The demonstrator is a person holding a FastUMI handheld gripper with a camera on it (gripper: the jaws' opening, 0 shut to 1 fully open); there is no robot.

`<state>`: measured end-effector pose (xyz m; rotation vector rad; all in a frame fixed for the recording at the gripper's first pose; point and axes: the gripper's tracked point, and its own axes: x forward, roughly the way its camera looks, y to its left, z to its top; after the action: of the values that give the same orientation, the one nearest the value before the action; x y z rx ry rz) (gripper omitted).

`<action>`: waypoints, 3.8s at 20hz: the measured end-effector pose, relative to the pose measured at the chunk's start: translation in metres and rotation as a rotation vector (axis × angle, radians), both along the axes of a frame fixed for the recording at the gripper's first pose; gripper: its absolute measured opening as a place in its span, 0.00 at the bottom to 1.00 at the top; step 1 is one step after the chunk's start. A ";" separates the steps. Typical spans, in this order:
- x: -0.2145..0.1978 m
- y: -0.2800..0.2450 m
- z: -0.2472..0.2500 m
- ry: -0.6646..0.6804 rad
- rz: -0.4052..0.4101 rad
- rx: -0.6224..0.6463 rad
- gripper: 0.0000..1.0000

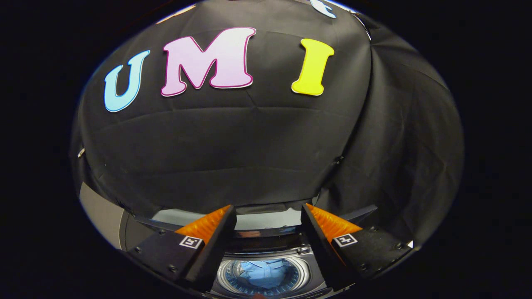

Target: Put the clothes into the washing machine and then close the washing machine lid.

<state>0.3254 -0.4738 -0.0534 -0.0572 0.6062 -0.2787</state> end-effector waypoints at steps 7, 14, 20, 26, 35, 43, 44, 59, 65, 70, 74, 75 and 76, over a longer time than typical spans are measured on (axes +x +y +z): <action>-0.030 0.003 0.004 -0.031 0.004 -0.012 0.98; -0.060 0.006 0.004 -0.056 0.012 -0.011 0.98; -0.074 0.007 0.002 -0.064 0.009 -0.012 0.98; -0.086 0.009 0.001 -0.087 -0.001 -0.017 0.98; -0.101 0.010 -0.004 -0.122 0.006 -0.007 0.98; -0.111 0.012 -0.009 -0.125 0.017 0.006 0.98; -0.114 0.013 -0.011 -0.123 0.016 0.009 0.98; -0.191 0.015 -0.143 0.203 0.022 0.060 0.98; -0.197 0.022 -0.135 0.209 0.053 0.031 0.98; -0.169 0.031 -0.042 -0.005 0.103 0.007 0.98; -0.149 0.042 0.056 -0.243 0.128 -0.008 0.98; -0.143 0.046 0.075 -0.291 0.137 -0.007 0.98; -0.141 0.048 0.093 -0.327 0.146 -0.006 0.98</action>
<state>0.1841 -0.4259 0.0397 -0.0595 0.2750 -0.1437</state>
